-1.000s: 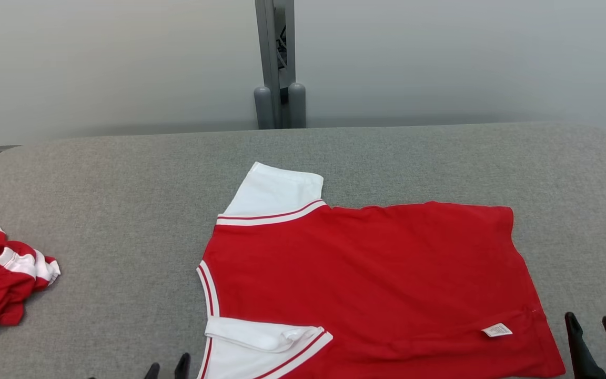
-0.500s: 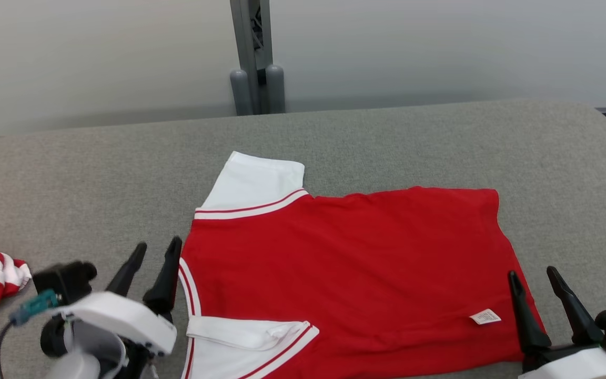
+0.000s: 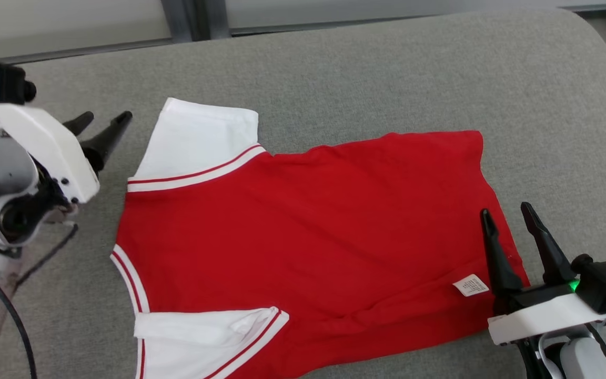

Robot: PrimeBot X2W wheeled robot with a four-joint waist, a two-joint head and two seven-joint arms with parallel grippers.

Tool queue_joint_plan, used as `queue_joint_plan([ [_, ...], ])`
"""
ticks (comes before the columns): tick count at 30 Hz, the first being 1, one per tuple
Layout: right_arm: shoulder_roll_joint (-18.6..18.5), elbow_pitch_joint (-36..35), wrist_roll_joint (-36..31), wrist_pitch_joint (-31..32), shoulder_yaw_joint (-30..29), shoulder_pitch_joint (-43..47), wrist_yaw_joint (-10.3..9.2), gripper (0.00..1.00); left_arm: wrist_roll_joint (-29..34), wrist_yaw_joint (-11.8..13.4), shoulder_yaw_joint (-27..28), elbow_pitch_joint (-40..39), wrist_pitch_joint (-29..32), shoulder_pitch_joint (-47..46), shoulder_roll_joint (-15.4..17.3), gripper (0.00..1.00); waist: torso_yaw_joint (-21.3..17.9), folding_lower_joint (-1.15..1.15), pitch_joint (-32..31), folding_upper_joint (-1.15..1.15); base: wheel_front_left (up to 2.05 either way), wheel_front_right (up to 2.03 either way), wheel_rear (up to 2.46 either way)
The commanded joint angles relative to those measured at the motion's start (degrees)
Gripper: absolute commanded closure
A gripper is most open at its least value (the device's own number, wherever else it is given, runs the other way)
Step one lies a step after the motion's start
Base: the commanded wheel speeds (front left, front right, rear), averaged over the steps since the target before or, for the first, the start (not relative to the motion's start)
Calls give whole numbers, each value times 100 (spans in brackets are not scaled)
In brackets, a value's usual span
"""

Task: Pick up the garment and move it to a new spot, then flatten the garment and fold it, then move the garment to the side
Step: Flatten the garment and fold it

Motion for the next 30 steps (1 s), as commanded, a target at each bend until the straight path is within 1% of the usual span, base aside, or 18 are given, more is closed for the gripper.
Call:
queue_joint_plan([
  [1,27,-43,-28,-34,7,-100,-2,0,-69,-37,-14,68,238,-258,85,0,-223,0,296,0,0,0,0],
  [2,51,-36,-41,-35,19,-138,-2,0,-123,-63,-67,151,512,-423,111,0,-253,0,362,0,0,0,0],
  [6,143,-40,-60,-34,52,-283,-2,0,-67,62,-218,517,1232,-1172,204,0,-342,0,623,0,0,0,0],
  [11,219,-53,-49,-34,76,-412,-2,0,76,199,-499,1121,1871,-1899,54,0,-421,0,857,0,0,0,0],
  [12,229,-46,-49,-35,84,-438,-2,0,114,195,-552,1242,1945,-2024,19,0,-436,0,893,0,0,0,0],
  [17,269,-57,-21,-34,96,-564,-2,0,244,119,-689,1641,1978,-2356,-56,0,-532,0,1037,0,0,0,0],
  [20,303,-121,16,-35,0,-636,-2,0,281,43,-723,1877,1957,-2521,-70,0,-624,0,1138,0,0,0,0],
  [25,336,-201,54,-34,-65,-663,-2,0,385,-111,-816,2129,1940,-2670,13,0,-741,0,1264,0,0,0,0],
  [30,339,-201,182,-34,-47,-620,-2,0,439,-212,-904,2342,1941,-2693,13,0,-798,0,1321,0,0,0,0],
])
